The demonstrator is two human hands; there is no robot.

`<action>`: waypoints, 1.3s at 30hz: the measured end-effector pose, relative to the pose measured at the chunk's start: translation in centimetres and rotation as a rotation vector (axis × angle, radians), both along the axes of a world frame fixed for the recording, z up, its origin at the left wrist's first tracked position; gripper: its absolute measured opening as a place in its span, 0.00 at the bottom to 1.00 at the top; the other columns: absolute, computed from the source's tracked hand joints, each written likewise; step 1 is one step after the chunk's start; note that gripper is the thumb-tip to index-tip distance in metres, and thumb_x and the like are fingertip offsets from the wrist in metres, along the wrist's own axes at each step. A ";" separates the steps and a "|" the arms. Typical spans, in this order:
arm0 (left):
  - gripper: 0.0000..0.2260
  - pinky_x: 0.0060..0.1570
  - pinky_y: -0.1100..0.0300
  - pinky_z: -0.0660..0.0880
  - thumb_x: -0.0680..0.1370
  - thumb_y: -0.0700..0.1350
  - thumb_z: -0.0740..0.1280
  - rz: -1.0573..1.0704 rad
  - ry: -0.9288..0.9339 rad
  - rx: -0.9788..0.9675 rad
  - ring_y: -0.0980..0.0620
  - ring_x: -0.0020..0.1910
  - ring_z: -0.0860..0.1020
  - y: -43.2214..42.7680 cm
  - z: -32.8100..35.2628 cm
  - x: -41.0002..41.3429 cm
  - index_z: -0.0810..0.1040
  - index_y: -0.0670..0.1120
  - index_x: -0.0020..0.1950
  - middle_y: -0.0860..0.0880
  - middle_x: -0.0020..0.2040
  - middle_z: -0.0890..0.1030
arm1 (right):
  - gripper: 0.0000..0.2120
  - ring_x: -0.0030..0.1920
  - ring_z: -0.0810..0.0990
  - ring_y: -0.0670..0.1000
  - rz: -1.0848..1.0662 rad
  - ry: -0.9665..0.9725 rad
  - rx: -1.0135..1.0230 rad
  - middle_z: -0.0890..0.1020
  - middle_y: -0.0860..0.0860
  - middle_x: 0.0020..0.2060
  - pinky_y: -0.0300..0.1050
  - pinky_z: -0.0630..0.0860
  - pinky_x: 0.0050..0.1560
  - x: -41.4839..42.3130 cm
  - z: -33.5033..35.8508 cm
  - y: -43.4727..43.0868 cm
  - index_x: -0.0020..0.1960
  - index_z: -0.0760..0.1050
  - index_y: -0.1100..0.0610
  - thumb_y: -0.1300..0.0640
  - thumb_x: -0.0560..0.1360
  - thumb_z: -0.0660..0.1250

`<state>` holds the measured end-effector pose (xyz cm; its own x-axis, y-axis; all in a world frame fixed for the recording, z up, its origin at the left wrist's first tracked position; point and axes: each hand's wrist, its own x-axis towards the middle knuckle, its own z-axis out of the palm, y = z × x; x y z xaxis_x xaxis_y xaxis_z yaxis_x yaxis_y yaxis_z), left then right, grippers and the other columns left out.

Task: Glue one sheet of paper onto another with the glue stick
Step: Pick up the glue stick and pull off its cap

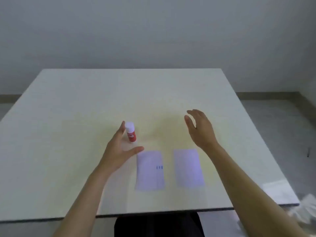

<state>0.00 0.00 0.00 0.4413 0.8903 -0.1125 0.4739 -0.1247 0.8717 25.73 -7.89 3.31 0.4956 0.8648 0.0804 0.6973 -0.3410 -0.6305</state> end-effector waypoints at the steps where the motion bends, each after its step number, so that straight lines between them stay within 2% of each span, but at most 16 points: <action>1: 0.30 0.58 0.72 0.64 0.68 0.52 0.75 0.017 -0.045 0.065 0.63 0.64 0.70 -0.1 -0.6 0.2 0.68 0.53 0.68 0.62 0.64 0.74 | 0.20 0.68 0.70 0.56 -0.001 -0.004 0.054 0.72 0.58 0.69 0.56 0.67 0.67 -0.1 -0.5 -0.3 0.67 0.71 0.60 0.51 0.81 0.56; 3: 0.22 0.52 0.74 0.66 0.70 0.49 0.74 0.074 -0.096 0.117 0.62 0.57 0.75 -0.1 -1.3 0.8 0.74 0.53 0.62 0.61 0.56 0.78 | 0.19 0.66 0.72 0.57 0.009 -0.033 0.125 0.72 0.58 0.68 0.55 0.67 0.67 -0.5 -1.1 -1.0 0.67 0.71 0.59 0.50 0.81 0.57; 7: 0.07 0.52 0.58 0.75 0.72 0.43 0.71 0.201 -0.161 0.215 0.50 0.48 0.81 -1.0 -1.6 1.7 0.80 0.45 0.49 0.52 0.44 0.82 | 0.18 0.57 0.78 0.59 0.023 -0.052 0.168 0.75 0.55 0.66 0.56 0.67 0.66 -2.8 -1.5 -3.3 0.65 0.73 0.58 0.50 0.80 0.59; 9: 0.05 0.47 0.65 0.74 0.72 0.42 0.71 0.260 -0.160 0.251 0.48 0.44 0.81 -1.7 -0.9 1.7 0.81 0.43 0.47 0.49 0.42 0.83 | 0.19 0.60 0.77 0.56 0.059 -0.045 0.171 0.75 0.55 0.65 0.54 0.67 0.67 -4.1 -1.1 -4.4 0.65 0.73 0.58 0.50 0.79 0.62; 11: 0.06 0.41 0.77 0.70 0.72 0.41 0.71 0.247 -0.177 0.300 0.53 0.41 0.80 -2.4 0.0 1.7 0.81 0.44 0.48 0.49 0.43 0.83 | 0.20 0.63 0.75 0.54 0.108 -0.028 0.193 0.75 0.55 0.65 0.48 0.68 0.65 -5.1 -0.6 -4.7 0.66 0.72 0.58 0.50 0.77 0.65; 13: 0.09 0.41 0.78 0.70 0.72 0.41 0.72 0.207 -0.211 0.360 0.60 0.41 0.78 -3.2 1.0 1.7 0.81 0.46 0.52 0.53 0.44 0.82 | 0.22 0.58 0.77 0.52 0.130 0.048 0.236 0.75 0.53 0.63 0.41 0.70 0.56 -6.1 0.1 -4.7 0.67 0.72 0.55 0.50 0.75 0.67; 16: 0.13 0.41 0.75 0.69 0.71 0.41 0.73 0.132 -0.196 0.490 0.63 0.41 0.76 -4.2 2.3 1.7 0.81 0.49 0.55 0.56 0.43 0.78 | 0.23 0.41 0.81 0.50 0.132 0.241 0.280 0.81 0.50 0.50 0.39 0.72 0.41 -7.5 1.4 -4.5 0.65 0.72 0.52 0.44 0.73 0.68; 19: 0.15 0.41 0.77 0.66 0.70 0.40 0.73 0.079 -0.131 0.600 0.62 0.39 0.74 -5.0 3.3 1.7 0.82 0.47 0.56 0.52 0.42 0.76 | 0.24 0.23 0.77 0.47 0.105 0.399 0.250 0.82 0.51 0.31 0.35 0.70 0.28 -8.3 2.9 -4.4 0.53 0.76 0.53 0.34 0.72 0.62; 22: 0.15 0.42 0.76 0.66 0.69 0.39 0.74 0.058 -0.098 0.665 0.58 0.38 0.73 -5.6 4.4 1.7 0.82 0.45 0.56 0.50 0.43 0.76 | 0.30 0.17 0.69 0.47 0.102 0.481 0.186 0.76 0.49 0.20 0.33 0.66 0.21 -8.6 4.4 -4.1 0.38 0.78 0.59 0.32 0.73 0.57; 24: 0.16 0.43 0.74 0.66 0.69 0.39 0.74 0.049 -0.077 0.709 0.53 0.40 0.74 -5.8 4.9 1.6 0.82 0.45 0.56 0.49 0.43 0.77 | 0.28 0.17 0.68 0.45 0.123 0.466 0.188 0.73 0.46 0.16 0.32 0.64 0.20 -8.7 5.0 -3.9 0.33 0.77 0.60 0.38 0.76 0.59; 29: 0.15 0.45 0.66 0.66 0.69 0.41 0.75 0.094 -0.017 0.763 0.50 0.45 0.75 -5.9 5.8 1.1 0.82 0.47 0.56 0.52 0.44 0.75 | 0.04 0.30 0.76 0.49 0.363 0.375 0.230 0.79 0.50 0.36 0.41 0.73 0.34 -8.3 5.7 -4.3 0.49 0.77 0.58 0.59 0.76 0.65; 31: 0.15 0.46 0.64 0.67 0.70 0.41 0.74 0.096 -0.008 0.766 0.49 0.46 0.75 -6.1 6.0 0.9 0.82 0.46 0.56 0.52 0.44 0.75 | 0.10 0.33 0.79 0.50 0.395 0.349 0.227 0.79 0.48 0.41 0.42 0.74 0.36 -8.2 5.9 -4.5 0.56 0.77 0.53 0.58 0.75 0.68; 32: 0.15 0.46 0.63 0.68 0.70 0.41 0.74 0.092 -0.006 0.765 0.49 0.46 0.75 -6.2 6.1 1.0 0.82 0.46 0.56 0.52 0.44 0.75 | 0.11 0.32 0.79 0.49 0.365 0.349 0.212 0.80 0.48 0.40 0.40 0.74 0.34 -8.3 6.0 -4.5 0.55 0.77 0.53 0.53 0.74 0.69; 34: 0.15 0.47 0.60 0.70 0.70 0.40 0.74 0.073 -0.005 0.773 0.48 0.47 0.75 -6.5 6.3 1.0 0.82 0.46 0.57 0.52 0.44 0.75 | 0.15 0.23 0.77 0.47 0.274 0.371 0.179 0.81 0.49 0.32 0.39 0.72 0.27 -8.7 6.2 -4.3 0.44 0.77 0.56 0.44 0.74 0.66; 36: 0.16 0.47 0.59 0.71 0.70 0.40 0.74 0.061 0.001 0.793 0.48 0.48 0.75 -6.6 6.6 1.0 0.82 0.45 0.57 0.50 0.45 0.76 | 0.17 0.19 0.74 0.46 0.223 0.354 0.167 0.79 0.51 0.26 0.39 0.72 0.27 -8.6 6.3 -4.1 0.36 0.74 0.58 0.47 0.76 0.65; 39: 0.16 0.46 0.60 0.70 0.70 0.40 0.74 0.084 0.013 0.816 0.48 0.48 0.74 -6.5 7.0 0.8 0.82 0.45 0.57 0.50 0.46 0.76 | 0.03 0.33 0.79 0.50 0.357 0.427 0.234 0.80 0.54 0.38 0.44 0.76 0.37 -8.5 6.3 -4.1 0.47 0.75 0.57 0.59 0.75 0.68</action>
